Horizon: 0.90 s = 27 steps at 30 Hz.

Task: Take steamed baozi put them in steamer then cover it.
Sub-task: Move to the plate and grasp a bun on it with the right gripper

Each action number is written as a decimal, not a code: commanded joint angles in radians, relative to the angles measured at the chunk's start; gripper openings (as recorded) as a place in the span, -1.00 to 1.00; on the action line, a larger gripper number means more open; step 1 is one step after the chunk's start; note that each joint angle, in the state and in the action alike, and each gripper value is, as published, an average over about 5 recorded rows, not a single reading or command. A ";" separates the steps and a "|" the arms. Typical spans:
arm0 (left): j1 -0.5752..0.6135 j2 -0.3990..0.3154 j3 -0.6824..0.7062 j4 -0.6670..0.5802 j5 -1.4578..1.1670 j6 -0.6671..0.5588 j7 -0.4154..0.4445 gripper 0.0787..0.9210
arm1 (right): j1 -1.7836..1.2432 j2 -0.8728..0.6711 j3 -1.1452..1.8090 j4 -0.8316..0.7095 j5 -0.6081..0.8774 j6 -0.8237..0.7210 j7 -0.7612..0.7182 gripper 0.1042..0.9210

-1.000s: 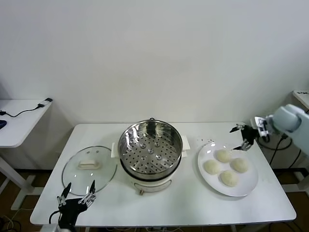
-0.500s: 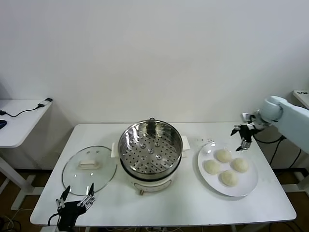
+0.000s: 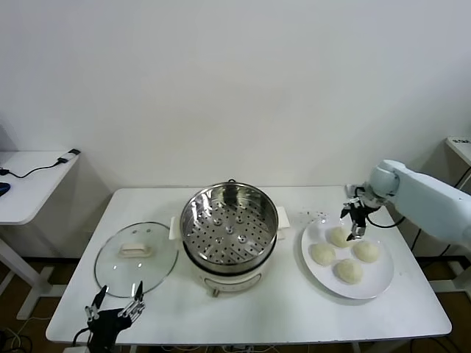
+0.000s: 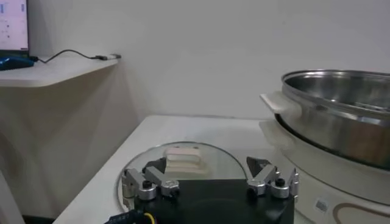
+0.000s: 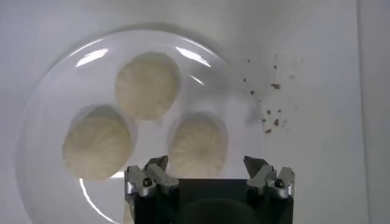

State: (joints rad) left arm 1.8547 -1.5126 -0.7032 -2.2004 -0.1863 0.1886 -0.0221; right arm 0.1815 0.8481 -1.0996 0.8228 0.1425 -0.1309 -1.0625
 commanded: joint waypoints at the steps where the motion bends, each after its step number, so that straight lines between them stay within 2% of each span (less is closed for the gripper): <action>1: -0.001 -0.003 0.002 -0.002 0.003 0.003 0.000 0.77 | -0.061 0.036 0.049 -0.056 -0.028 -0.013 0.010 0.76; 9: -0.002 -0.001 0.001 -0.002 0.003 0.004 0.000 0.77 | -0.075 0.042 0.073 -0.064 -0.033 -0.012 0.024 0.72; 18: -0.002 0.000 0.001 0.000 0.003 0.004 -0.003 0.77 | -0.070 0.042 0.074 -0.051 -0.044 -0.014 0.027 0.41; 23: -0.001 -0.001 0.001 -0.003 0.005 0.005 -0.005 0.77 | -0.033 0.017 0.051 0.002 -0.040 -0.019 0.026 0.27; 27: -0.001 -0.002 0.000 -0.008 0.007 0.006 -0.006 0.77 | 0.111 -0.030 -0.065 0.104 0.010 -0.010 0.013 0.22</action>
State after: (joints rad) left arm 1.8538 -1.5134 -0.7026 -2.2044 -0.1804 0.1926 -0.0274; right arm 0.1652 0.8573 -1.0681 0.8263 0.1168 -0.1444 -1.0439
